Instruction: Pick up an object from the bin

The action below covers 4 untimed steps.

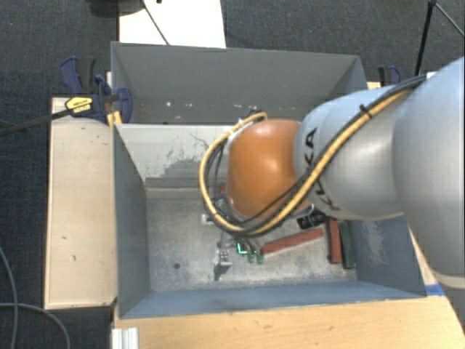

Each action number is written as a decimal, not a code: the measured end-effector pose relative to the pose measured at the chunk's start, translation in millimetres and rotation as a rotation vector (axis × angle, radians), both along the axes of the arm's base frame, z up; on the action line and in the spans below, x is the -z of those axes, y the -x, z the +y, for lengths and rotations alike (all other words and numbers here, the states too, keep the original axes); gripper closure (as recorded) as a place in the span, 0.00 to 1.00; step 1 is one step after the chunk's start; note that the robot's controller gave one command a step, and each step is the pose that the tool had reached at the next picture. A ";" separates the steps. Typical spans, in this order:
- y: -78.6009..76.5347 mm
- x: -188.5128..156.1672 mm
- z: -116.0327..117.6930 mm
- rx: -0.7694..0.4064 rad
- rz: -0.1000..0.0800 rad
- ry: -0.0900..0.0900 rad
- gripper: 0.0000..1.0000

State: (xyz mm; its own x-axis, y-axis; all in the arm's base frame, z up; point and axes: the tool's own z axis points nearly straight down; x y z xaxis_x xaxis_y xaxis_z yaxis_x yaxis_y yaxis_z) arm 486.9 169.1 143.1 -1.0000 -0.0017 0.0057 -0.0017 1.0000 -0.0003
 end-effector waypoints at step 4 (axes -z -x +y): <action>-6.2 -23.5 -101.8 -0.298 -0.007 -0.002 0.00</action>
Offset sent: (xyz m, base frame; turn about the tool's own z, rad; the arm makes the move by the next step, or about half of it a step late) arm 0.0053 -0.0622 0.0083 -0.1773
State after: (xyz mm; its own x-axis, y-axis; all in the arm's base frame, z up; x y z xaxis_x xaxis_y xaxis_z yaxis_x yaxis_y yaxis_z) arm 493.1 67.3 166.6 -0.9554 -0.2953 -0.0016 -0.2953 0.9554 0.0007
